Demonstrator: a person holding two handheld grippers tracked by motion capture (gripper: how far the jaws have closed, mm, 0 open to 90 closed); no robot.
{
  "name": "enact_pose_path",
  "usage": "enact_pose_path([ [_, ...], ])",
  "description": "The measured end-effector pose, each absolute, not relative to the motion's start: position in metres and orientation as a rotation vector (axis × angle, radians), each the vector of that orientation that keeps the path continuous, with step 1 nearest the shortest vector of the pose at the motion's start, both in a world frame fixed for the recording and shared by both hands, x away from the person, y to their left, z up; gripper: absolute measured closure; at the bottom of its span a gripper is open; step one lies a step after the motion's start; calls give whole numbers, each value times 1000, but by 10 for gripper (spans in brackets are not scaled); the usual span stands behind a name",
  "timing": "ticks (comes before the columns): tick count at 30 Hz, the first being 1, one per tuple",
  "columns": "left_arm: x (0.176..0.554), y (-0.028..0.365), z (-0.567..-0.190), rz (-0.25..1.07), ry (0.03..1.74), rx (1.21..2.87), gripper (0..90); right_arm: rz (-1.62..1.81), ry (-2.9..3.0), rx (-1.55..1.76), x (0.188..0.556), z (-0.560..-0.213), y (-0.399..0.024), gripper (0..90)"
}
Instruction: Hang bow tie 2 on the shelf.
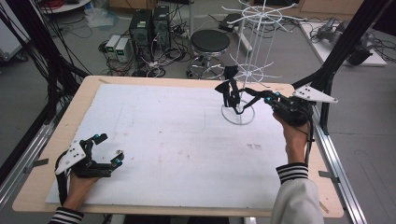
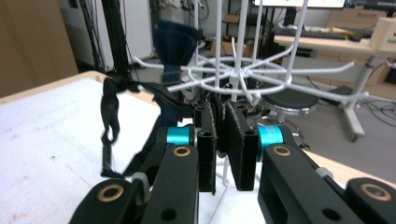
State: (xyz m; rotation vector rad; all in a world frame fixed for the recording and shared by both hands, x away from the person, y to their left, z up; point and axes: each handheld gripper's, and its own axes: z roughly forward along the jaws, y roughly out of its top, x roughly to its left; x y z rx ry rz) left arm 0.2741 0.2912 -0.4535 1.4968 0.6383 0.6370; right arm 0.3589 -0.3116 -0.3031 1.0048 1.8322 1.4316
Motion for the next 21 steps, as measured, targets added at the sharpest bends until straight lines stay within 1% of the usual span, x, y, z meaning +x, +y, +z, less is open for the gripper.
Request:
enact_pose_path([
  [9,274,291,-454,636,639,1495,17,1388,1838,1031,364,-308,-308,831],
  [21,274,291,-454,637,638,1492,18,1334,1795,1099,365,-317,-313,829],
])
